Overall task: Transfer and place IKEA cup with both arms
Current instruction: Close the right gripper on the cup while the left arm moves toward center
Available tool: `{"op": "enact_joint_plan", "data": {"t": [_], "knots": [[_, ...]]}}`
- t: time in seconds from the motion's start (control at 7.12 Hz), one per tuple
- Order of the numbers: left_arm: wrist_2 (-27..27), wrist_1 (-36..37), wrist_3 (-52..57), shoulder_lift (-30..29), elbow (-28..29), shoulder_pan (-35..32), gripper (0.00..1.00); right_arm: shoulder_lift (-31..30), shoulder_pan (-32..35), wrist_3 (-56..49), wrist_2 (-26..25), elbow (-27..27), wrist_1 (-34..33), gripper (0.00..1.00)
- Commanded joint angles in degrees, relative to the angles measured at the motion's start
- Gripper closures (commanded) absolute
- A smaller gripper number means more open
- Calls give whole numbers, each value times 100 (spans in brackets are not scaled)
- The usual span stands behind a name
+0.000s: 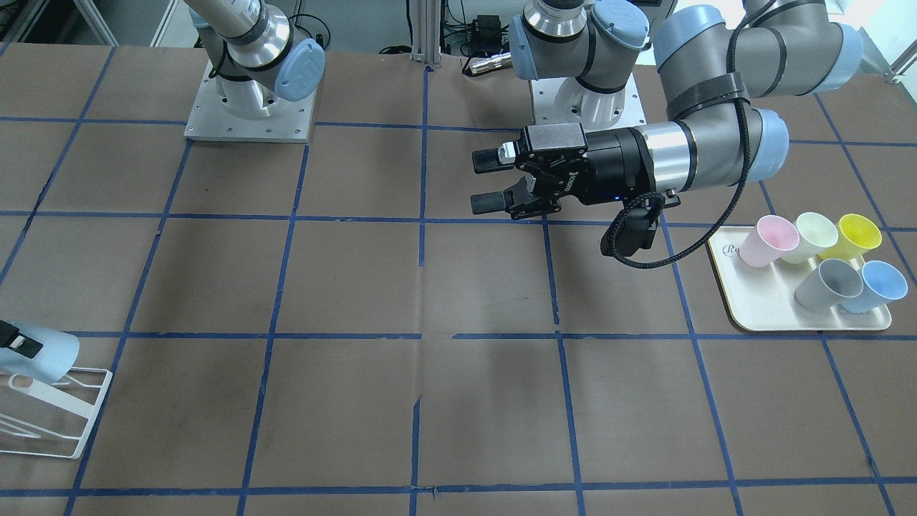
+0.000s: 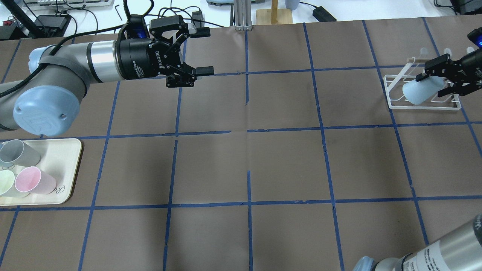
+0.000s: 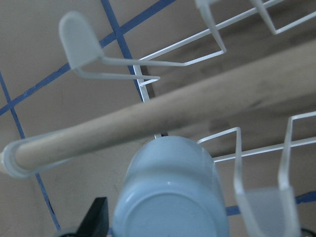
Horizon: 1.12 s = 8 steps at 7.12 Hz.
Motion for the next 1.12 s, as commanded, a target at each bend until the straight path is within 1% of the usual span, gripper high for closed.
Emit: {"op": "enact_joint_plan", "data": {"t": [0.0,0.14,0.28,0.42,0.56,0.7,0.84,0.98], "knots": [[-49,20,-79,21,-60,58,0,6,20,42,-94,-40,-37,0],[-58,20,-97,21,-60,75,0,6,29,77,-42,-40,-28,7],[-49,20,-115,21,-69,67,0,6,55,139,-24,-49,-28,10],[-49,20,-124,21,-69,58,0,6,81,139,-32,-49,-28,4],[-49,11,-124,21,-69,41,0,-11,82,139,-50,-49,-28,5],[-49,20,-133,21,-69,32,0,-11,82,131,-41,-58,-37,13],[-49,20,-133,108,-69,14,0,-11,82,96,-67,-58,-37,26],[-49,20,-133,117,-69,23,0,-20,82,78,-94,-41,-28,31]]}}
